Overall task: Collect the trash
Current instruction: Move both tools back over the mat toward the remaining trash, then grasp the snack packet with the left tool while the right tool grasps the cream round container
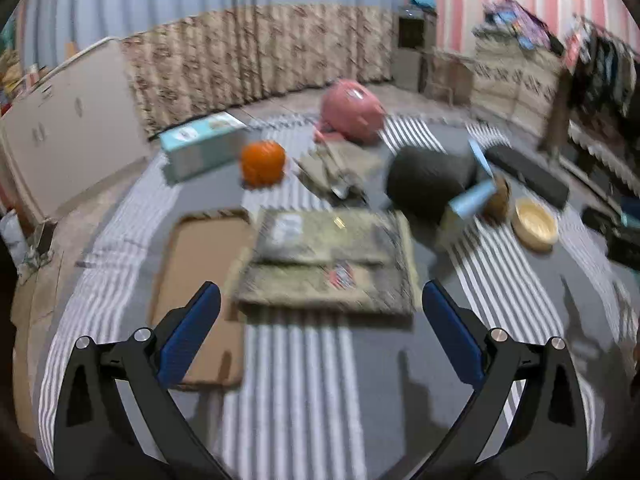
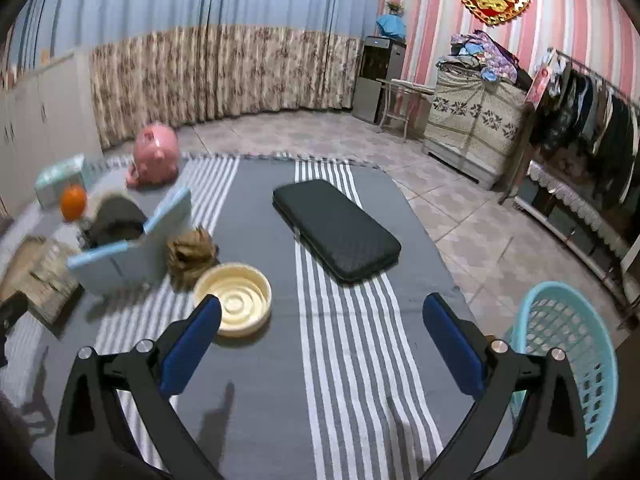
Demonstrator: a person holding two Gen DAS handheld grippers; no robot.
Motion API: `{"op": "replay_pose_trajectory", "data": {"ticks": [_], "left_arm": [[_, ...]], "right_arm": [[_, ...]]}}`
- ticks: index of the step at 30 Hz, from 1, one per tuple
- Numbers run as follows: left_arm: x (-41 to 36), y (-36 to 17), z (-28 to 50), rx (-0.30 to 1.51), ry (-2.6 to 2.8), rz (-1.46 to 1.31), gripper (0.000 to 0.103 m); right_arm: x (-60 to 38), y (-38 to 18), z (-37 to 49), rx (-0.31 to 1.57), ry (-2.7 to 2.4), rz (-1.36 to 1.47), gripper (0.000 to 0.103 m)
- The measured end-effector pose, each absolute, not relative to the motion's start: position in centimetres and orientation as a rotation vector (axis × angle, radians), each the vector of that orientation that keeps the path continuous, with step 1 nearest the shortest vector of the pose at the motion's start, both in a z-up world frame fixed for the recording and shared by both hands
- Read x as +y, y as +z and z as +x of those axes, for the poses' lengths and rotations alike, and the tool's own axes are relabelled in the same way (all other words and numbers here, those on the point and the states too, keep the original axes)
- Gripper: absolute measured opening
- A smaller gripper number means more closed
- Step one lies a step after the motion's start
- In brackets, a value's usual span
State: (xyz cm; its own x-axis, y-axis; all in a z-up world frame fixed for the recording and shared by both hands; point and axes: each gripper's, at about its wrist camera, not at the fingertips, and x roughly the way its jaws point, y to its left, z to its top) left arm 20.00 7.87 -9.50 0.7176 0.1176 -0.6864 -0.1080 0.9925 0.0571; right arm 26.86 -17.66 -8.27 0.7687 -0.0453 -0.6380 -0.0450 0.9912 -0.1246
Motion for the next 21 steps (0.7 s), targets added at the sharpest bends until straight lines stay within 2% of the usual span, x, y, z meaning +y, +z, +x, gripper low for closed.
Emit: {"op": "replay_pose_trajectory", "data": {"ticks": [4,10,12,14,15,19,21], "left_arm": [[6.0,-10.5,20.9,0.797,0.108,0.117,0.097],[5.9,-11.1,23.2,0.873,0.061,0.115,0.093],[5.6,-11.5,24.2,0.906,0.069,0.135,0.086],[5.5,-11.8,24.8,0.920,0.077,0.152,0.082],[5.4,-11.7,24.9,0.916,0.076,0.156,0.075],[5.0,-11.3,24.9,0.895,0.058,0.184,0.056],[4.8,-11.1,24.9,0.885,0.035,0.188,0.034]], "right_arm": [[-16.7,-8.9,27.3,0.714,0.027,-0.132,0.098],[-16.2,-9.5,28.3,0.742,0.037,-0.134,0.098],[-16.4,-9.4,28.5,0.743,0.032,-0.125,0.098],[-16.7,-9.5,28.6,0.746,0.025,-0.108,0.098],[-17.0,-9.5,28.7,0.749,0.021,-0.096,0.098],[-17.4,-9.8,29.1,0.762,0.014,-0.069,0.098],[-17.5,-9.9,29.4,0.765,0.014,-0.065,0.098]]}}
